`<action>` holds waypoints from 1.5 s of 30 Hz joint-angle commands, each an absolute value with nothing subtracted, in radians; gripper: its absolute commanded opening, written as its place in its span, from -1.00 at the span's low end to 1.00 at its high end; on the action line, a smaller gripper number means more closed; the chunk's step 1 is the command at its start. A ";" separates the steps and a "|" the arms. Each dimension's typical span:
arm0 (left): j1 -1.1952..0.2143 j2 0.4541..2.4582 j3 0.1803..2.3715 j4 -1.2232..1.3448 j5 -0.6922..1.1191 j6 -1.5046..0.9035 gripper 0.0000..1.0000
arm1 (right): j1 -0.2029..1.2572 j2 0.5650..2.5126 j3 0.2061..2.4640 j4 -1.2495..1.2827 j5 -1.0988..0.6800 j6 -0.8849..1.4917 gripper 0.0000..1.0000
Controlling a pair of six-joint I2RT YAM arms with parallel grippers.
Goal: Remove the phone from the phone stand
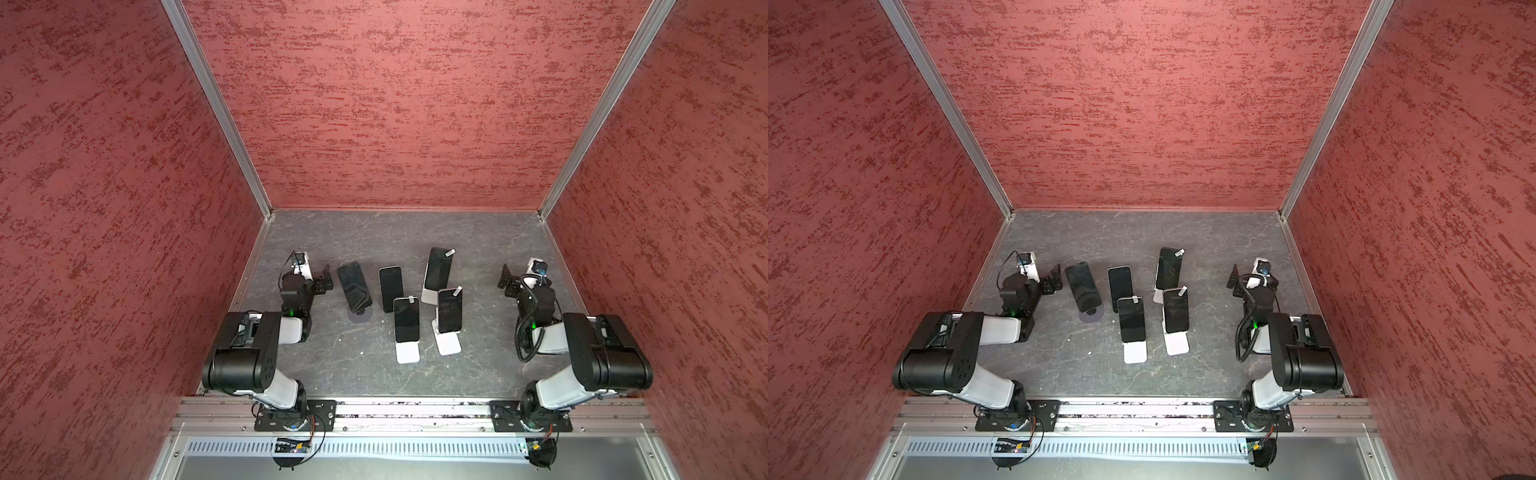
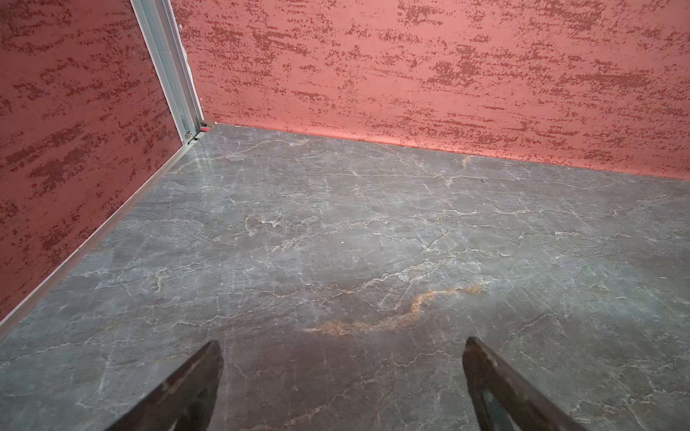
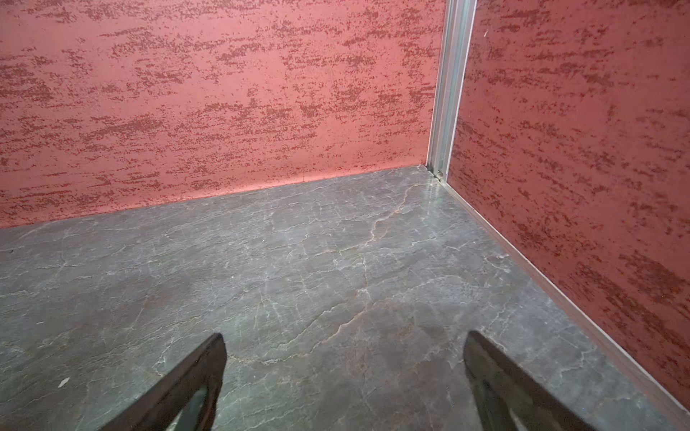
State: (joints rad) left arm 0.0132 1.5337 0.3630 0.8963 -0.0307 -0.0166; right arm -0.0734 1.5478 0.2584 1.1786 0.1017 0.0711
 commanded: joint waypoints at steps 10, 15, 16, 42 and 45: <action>0.020 1.537 0.377 0.898 -0.025 -0.003 0.99 | -0.072 1.546 0.272 1.177 0.045 0.048 0.98; 0.020 1.537 0.377 0.899 -0.026 -0.002 0.99 | -0.071 1.546 0.272 1.177 0.045 0.049 0.98; 0.020 1.538 0.377 0.898 -0.025 -0.003 0.99 | -0.071 1.546 0.272 1.177 0.045 0.048 0.98; 0.022 1.537 0.377 0.899 -0.019 -0.005 0.99 | -0.071 1.546 0.273 1.171 0.047 0.045 0.98; 0.012 1.532 0.356 0.938 -0.062 -0.008 0.99 | -0.071 1.533 0.221 1.260 0.104 0.073 0.98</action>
State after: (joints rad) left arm 0.0162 1.5337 0.3630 0.8978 -0.0322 -0.0170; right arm -0.0734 1.5475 0.2539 1.1732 0.0578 0.0555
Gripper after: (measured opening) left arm 0.994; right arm 0.989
